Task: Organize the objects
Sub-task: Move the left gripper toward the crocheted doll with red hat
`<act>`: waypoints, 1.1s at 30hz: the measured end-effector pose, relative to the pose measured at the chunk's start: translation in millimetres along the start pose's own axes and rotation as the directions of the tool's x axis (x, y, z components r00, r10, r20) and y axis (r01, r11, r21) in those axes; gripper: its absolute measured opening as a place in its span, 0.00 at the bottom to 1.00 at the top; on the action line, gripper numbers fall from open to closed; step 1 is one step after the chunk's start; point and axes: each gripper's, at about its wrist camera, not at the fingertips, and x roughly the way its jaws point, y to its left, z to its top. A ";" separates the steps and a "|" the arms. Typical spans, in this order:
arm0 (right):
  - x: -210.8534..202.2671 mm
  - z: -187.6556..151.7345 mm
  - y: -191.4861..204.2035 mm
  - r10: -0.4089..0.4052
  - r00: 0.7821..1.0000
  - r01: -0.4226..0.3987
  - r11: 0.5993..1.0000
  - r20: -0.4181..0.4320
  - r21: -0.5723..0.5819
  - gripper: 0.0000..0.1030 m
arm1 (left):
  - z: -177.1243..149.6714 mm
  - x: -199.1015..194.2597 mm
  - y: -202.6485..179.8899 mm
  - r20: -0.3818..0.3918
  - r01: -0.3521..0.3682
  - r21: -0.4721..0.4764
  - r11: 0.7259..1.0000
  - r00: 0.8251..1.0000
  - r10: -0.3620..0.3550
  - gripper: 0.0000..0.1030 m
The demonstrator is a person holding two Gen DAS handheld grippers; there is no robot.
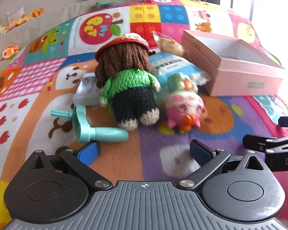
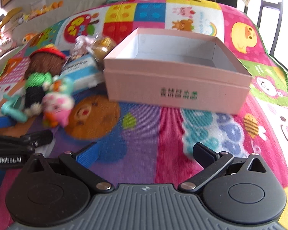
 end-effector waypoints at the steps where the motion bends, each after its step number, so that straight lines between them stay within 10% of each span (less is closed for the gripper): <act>1: -5.2 -5.3 0.5 0.007 1.000 -0.007 1.000 -0.005 -0.011 1.00 | -1.2 -2.6 0.2 -0.007 0.007 0.009 1.000 1.000 -0.007 0.99; 14: -31.1 -34.1 1.7 -0.007 1.000 0.007 1.000 0.017 0.008 1.00 | -9.1 -17.9 8.9 0.003 0.069 -0.009 0.998 0.998 -0.069 0.98; 22: -30.8 -34.6 2.1 -0.007 1.000 0.007 1.000 0.018 0.010 1.00 | 47.7 -27.7 35.0 0.229 0.071 -0.123 0.990 0.973 -0.041 0.98; 28: -32.7 -36.9 1.2 -0.002 1.000 0.002 1.000 0.029 0.009 1.00 | 78.8 30.5 40.2 0.101 0.051 -0.161 0.986 0.994 -0.035 0.98; 33: -33.0 -35.4 1.3 0.003 1.000 -0.003 1.000 0.022 0.005 1.00 | 78.9 52.9 45.2 0.095 0.086 -0.183 0.979 0.993 -0.070 0.68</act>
